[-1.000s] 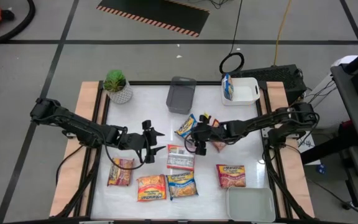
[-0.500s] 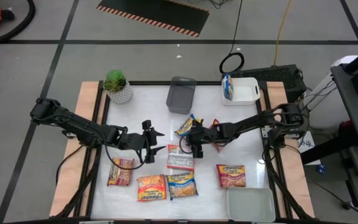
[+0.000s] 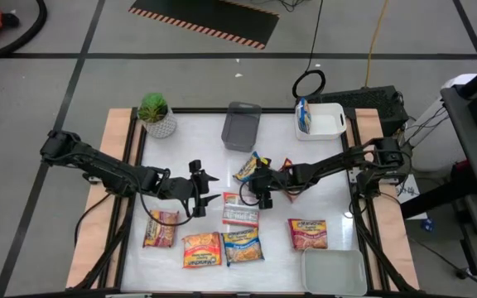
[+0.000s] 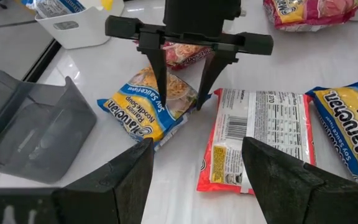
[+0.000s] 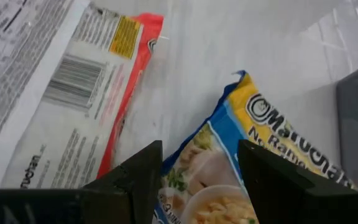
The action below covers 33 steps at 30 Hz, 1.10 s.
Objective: Sort Maruchan noodles
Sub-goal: Put the top blue noodle pack into the white bin
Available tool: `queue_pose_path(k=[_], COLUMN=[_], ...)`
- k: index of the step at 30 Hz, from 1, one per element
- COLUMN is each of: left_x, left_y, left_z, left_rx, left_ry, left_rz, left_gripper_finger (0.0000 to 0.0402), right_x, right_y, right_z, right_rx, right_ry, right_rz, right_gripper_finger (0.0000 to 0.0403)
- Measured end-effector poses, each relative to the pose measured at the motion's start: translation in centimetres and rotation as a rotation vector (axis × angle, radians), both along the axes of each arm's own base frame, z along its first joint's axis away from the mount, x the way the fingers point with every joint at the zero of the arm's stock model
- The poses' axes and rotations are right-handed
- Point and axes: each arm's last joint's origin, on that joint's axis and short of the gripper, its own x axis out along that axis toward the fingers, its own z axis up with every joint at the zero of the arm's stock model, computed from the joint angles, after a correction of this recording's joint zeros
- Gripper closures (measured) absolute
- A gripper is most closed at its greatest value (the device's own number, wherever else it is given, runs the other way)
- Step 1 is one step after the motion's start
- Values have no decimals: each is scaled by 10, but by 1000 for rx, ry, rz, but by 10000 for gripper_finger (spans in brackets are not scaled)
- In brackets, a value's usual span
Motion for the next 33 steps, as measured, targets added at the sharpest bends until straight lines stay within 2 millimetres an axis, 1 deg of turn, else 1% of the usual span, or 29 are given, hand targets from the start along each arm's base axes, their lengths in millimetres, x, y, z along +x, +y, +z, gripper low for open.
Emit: queue_pose_path(k=[5,9,13,15,20,25,30,33], left_x=[0,0,0,0,0,0,0,0], left_y=[0,0,0,0,0,0,0,0], left_z=[0,0,0,0,0,0,0,0], left_rx=[-1,-2,-2,-5,-5,-5,-5,-5], left_ry=[0,0,0,-1,-1,-1,0,0], left_rz=[0,1,2,3,3,3,3,3], left_gripper_finger=[151,151,151,151,151,151,151,151], right_x=[-2,-2,-2,-2,-4,-5,-5,-5], right_y=[0,2,2,0,-4,-4,-6,-8], right_z=[-3,-3,-3,-3,-3,-4,-4,-4], right_rx=[3,82,88,64,-60,-93,-134,-122], right_ry=[10,8,8,7,28,51,57,53], right_rz=[2,32,24,8,-35,-23,-52,-71], right_gripper_finger=[203,203,203,203,208,243,297,333])
